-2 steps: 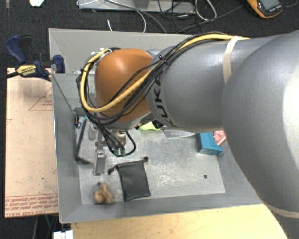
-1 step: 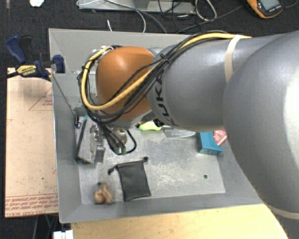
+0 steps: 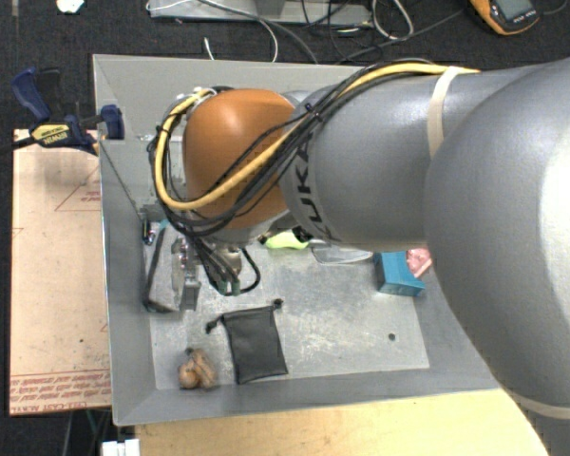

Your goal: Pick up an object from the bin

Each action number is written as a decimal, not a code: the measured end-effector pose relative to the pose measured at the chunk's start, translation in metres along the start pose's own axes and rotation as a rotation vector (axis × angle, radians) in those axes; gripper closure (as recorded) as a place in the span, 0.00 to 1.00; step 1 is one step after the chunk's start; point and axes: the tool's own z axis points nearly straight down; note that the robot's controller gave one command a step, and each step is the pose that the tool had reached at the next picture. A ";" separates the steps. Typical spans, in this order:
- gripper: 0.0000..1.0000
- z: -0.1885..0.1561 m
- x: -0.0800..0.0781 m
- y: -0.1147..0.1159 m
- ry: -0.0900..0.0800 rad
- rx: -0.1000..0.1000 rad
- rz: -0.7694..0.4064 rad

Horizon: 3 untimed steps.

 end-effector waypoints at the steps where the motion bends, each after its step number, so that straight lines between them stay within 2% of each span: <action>1: 1.00 0.039 0.028 -0.010 -0.001 -0.001 0.074; 2: 0.00 0.038 0.025 -0.048 -0.008 -0.005 0.168; 3: 0.00 0.038 0.025 -0.048 -0.008 -0.006 0.168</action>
Offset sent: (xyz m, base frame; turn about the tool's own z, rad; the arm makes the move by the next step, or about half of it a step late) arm -0.0251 -0.0480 -0.0376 0.1681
